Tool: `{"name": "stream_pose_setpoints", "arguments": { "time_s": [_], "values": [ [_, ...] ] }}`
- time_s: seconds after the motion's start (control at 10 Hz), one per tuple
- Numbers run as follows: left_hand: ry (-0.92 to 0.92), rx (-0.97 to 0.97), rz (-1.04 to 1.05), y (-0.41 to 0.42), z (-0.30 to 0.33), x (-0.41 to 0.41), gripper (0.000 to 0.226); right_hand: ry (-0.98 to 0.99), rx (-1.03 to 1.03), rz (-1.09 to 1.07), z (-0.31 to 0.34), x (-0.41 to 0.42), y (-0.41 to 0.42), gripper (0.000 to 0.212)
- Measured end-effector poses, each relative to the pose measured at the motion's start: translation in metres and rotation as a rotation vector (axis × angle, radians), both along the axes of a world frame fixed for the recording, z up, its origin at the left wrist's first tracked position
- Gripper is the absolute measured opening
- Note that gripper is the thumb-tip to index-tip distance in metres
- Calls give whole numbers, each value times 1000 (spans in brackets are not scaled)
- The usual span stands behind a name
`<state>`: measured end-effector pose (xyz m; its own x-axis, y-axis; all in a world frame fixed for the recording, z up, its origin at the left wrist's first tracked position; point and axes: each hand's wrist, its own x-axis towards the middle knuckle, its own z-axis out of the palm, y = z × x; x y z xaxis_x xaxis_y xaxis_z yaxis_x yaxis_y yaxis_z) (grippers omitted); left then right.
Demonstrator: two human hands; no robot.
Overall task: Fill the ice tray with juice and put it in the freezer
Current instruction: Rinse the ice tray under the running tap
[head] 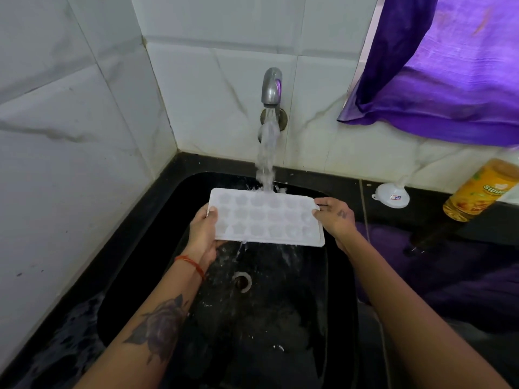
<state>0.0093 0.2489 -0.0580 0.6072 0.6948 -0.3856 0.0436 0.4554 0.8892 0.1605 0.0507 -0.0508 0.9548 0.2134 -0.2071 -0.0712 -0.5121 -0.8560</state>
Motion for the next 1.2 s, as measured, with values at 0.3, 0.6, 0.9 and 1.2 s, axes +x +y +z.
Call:
{"name": "stream_pose_setpoints", "arguments": {
  "time_s": [0.3,0.6,0.9,1.2],
  "values": [
    [35,-6,146,20,-18,-22,31,68,199,103,59,34,113,18],
    [73,-17,149,32,-35,-36,31,-51,194,78,52,78,170,8],
    [37,-96,136,25,-38,-41,30,332,428,266,75,72,132,37],
    [64,-141,124,10,-40,-49,34,475,12,396,2,-23,14,52]
  ]
}}
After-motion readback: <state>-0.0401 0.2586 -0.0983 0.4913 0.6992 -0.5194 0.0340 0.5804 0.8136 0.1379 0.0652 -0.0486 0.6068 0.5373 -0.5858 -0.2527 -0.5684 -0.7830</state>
